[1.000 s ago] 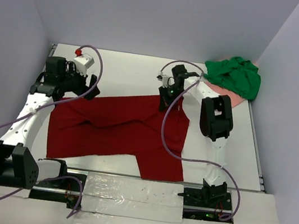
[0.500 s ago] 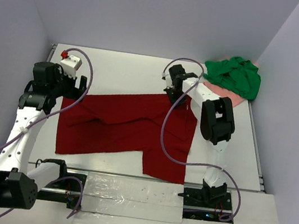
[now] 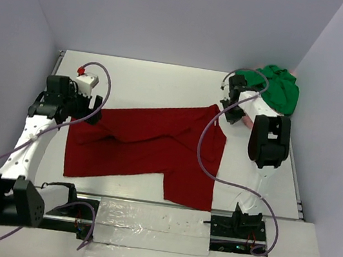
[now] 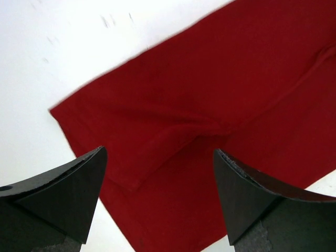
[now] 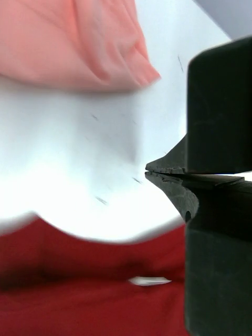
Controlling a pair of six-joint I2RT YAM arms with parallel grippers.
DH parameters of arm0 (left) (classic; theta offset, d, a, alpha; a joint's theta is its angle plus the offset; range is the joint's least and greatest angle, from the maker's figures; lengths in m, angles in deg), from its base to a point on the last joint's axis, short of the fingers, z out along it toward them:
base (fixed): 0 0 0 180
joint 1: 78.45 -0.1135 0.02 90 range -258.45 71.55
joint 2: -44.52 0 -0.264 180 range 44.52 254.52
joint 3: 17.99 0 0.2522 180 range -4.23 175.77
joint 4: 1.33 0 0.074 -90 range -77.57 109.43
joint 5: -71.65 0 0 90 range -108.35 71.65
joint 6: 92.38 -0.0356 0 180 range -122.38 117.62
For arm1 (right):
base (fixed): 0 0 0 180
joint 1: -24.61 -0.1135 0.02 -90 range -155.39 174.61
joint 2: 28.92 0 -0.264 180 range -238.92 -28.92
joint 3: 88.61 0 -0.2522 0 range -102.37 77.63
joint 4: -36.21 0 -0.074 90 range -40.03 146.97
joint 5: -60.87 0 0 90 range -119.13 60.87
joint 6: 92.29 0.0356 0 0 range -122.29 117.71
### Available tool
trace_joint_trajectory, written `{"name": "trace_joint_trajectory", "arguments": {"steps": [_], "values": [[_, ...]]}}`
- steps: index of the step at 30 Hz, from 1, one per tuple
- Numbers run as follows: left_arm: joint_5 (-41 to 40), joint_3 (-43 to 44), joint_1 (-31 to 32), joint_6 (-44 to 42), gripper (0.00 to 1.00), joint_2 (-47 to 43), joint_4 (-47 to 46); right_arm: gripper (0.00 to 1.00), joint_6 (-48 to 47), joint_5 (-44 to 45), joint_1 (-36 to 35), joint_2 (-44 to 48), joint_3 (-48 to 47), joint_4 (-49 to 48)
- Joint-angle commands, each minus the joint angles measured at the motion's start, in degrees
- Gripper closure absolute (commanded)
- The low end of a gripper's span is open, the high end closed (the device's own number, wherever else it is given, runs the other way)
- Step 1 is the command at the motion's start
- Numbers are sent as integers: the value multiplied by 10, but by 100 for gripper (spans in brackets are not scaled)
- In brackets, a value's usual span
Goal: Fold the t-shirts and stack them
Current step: Fold the tshirt
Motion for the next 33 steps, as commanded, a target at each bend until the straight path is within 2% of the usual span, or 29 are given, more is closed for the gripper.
{"name": "trace_joint_trajectory", "arguments": {"steps": [1, 7, 9, 10, 13, 16, 21, 26, 33], "values": [[-8, -13, -6, 3, 11, 45, 15, 100, -12, -72, -13, 90, 37, -32], [-69, -19, -14, 16, 16, 111, -3, 100, -31, -168, -12, 192, 100, -47], [-85, -9, -19, 12, 17, 129, 20, 94, -31, -178, -11, 231, 121, -55], [-96, -6, -21, 12, 17, 133, 26, 88, -31, -186, -10, 251, 126, -58], [-119, 1, -34, 10, 16, 135, 55, 83, -29, -190, -10, 271, 144, -63], [-154, 3, -53, 9, 16, 134, 79, 82, -30, -201, -10, 280, 153, -61], [-166, -2, -85, 5, 16, 146, 101, 82, -29, -209, -6, 282, 165, -72], [-121, -4, -96, -3, 18, 174, 101, 82, -26, -215, -2, 273, 162, -74], [-46, 16, -98, -19, 26, 220, 103, 82, -25, -219, -1, 270, 153, -68]]}}
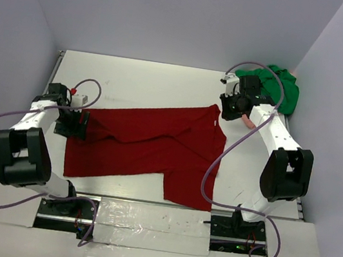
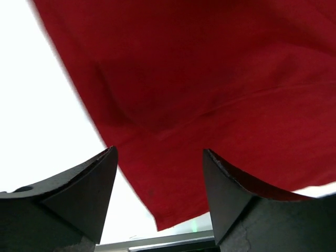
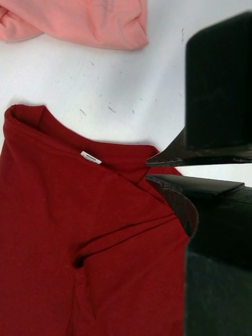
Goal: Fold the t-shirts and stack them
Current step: Fold the tshirt
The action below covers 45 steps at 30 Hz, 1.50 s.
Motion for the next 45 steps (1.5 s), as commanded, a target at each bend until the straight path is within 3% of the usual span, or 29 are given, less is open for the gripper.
{"name": "trace_joint_trajectory", "arguments": {"steps": [1, 13, 19, 22, 25, 26, 29, 31, 35, 37, 38, 39, 40, 41, 43, 45], "values": [[62, 38, -3, -20, 27, 20, 12, 82, 0, -11, 4, 2, -13, -14], [81, 28, -4, -20, 32, 50, -31, 82, -4, -12, 6, 8, -12, -4], [72, 12, -3, -20, 41, 61, -44, 82, -7, -10, 11, 23, -17, 6], [63, 8, -3, -18, 52, 67, -48, 82, -10, -10, 14, 28, -20, 13], [61, 6, -3, -20, 70, 74, -50, 82, -11, -12, 17, 32, -21, 16], [61, 6, -3, -20, 82, 75, -53, 82, -10, -12, 17, 34, -20, 16], [55, 3, -4, -20, 94, 81, -58, 82, -11, -12, 20, 39, -19, 17], [47, 0, -3, -20, 100, 83, -64, 82, -12, -11, 22, 42, -17, 18], [30, -1, -3, -19, 100, 76, -73, 82, -10, -14, 22, 42, -15, 19], [28, 1, -3, -15, 98, 62, -77, 82, -9, -16, 22, 39, -16, 20], [31, 2, -4, -14, 89, 49, -77, 82, -9, -17, 22, 36, -16, 19], [30, 3, -3, -11, 76, 43, -79, 82, -10, -18, 23, 35, -16, 19], [28, 3, -4, -9, 49, 34, -80, 82, -9, -20, 22, 34, -17, 20], [29, 3, -3, -8, 39, 19, -80, 82, -8, -21, 23, 31, -17, 19], [22, 2, -4, -5, 26, 4, -81, 81, -8, -22, 22, 30, -17, 19], [23, 6, -4, -6, 23, -5, -68, 81, -7, -25, 23, 26, -17, 19]]}}
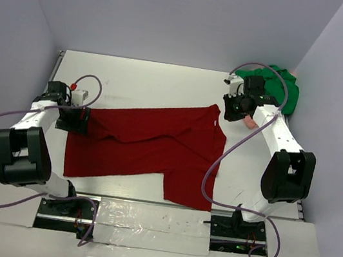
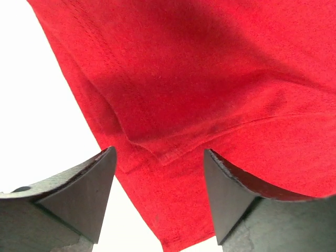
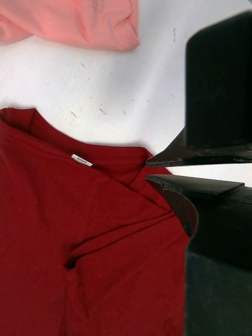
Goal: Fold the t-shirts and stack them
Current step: Fold the tshirt
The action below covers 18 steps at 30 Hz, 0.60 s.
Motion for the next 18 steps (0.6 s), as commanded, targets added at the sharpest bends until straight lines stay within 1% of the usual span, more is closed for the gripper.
{"name": "trace_joint_trajectory", "arguments": {"steps": [1, 13, 18], "values": [[-5, 7, -3, 5, 23, -31, -5, 81, -3, -11, 4, 15, -16, 0], [6, -4, -3, 3, 26, 2, -5, 81, -7, -7, 3, 24, -20, 7], [5, -11, -3, 5, 27, 13, -21, 81, -5, -7, 4, 32, -18, 7]]}}
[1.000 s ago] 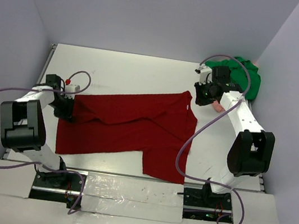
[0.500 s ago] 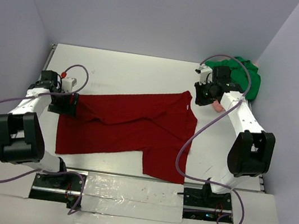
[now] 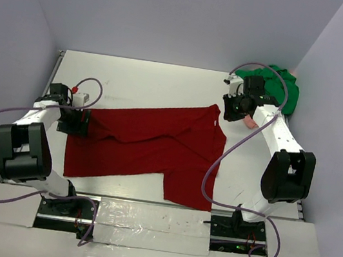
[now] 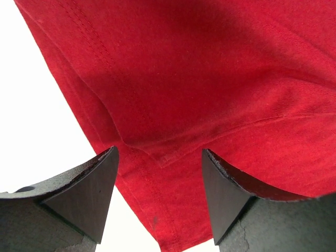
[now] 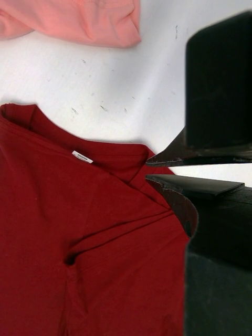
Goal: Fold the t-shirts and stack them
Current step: Fold the tshirt
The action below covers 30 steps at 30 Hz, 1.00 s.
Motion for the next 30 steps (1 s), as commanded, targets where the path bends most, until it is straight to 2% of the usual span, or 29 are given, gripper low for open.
{"name": "trace_joint_trajectory", "arguments": {"steps": [1, 12, 23, 30], "values": [[5, -7, -4, 4, 27, 9, -21, 81, -6, 0, 4, 32, -18, 8], [7, -12, -3, 6, 38, 36, -53, 81, -8, 3, 5, 36, -8, 13], [2, -16, -3, 7, 76, 32, -58, 81, -5, 1, 4, 35, 1, 10], [-24, -9, -3, 3, 87, 23, -52, 81, -5, 0, 4, 38, 8, 9]]}}
